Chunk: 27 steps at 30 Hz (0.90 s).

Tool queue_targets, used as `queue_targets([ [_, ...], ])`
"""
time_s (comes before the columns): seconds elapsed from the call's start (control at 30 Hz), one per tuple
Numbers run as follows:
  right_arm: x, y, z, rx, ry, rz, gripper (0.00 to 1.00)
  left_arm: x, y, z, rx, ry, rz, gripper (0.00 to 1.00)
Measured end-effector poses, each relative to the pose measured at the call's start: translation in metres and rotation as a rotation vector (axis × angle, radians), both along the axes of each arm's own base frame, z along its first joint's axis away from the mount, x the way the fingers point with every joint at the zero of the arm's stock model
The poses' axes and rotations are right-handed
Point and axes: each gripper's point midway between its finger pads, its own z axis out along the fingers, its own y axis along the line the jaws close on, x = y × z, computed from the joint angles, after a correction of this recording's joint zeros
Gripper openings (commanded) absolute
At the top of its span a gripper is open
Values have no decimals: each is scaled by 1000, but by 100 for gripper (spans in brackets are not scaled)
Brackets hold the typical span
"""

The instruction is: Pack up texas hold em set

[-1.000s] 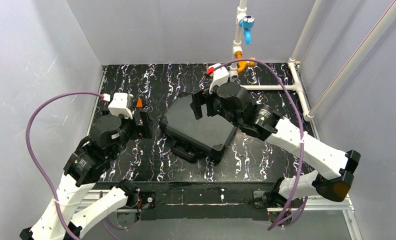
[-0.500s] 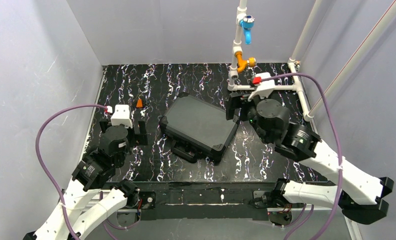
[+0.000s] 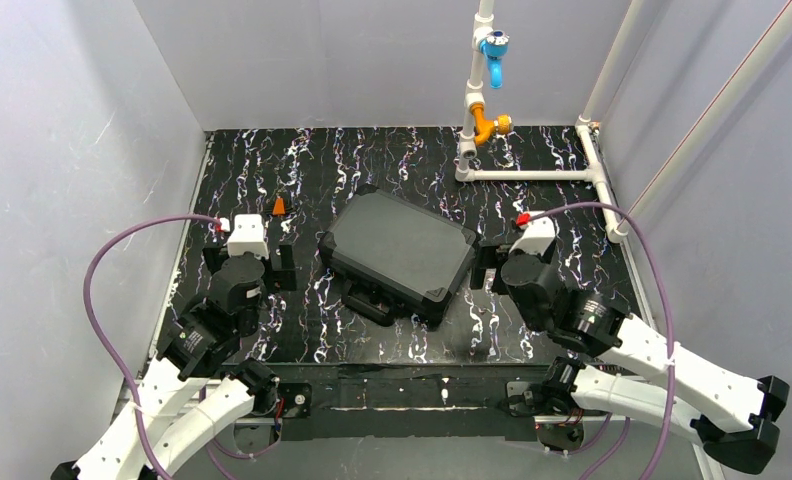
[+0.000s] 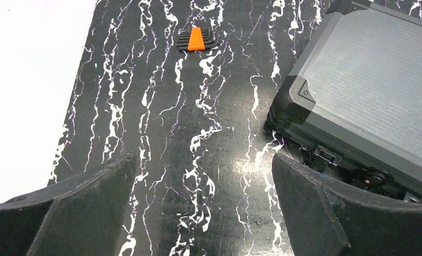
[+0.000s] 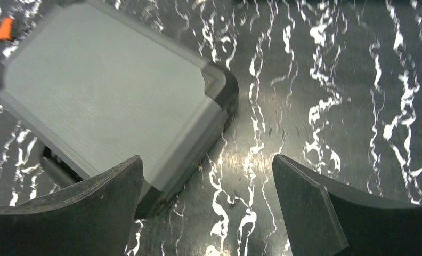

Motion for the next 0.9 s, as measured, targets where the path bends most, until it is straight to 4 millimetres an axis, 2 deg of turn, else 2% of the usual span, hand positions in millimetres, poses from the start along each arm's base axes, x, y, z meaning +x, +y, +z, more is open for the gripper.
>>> queue_targets([
  [0.1,-5,-6,-29,7,50,-32,98,1,2,0,4,-14,12,98],
  [0.17,-7,-9,-34,22,59,-47,98,2,3,1,4,-25,14,98],
  [0.33,-4,-10,-29,55,43,-74,98,2,4,1,8,-38,17,98],
  [0.6,-3,-7,-35,41,58,-84,98,1,7,2,16,-47,19,98],
  [0.9,-3,2,-28,100,53,-58,98,1,7,2,19,-48,17,98],
])
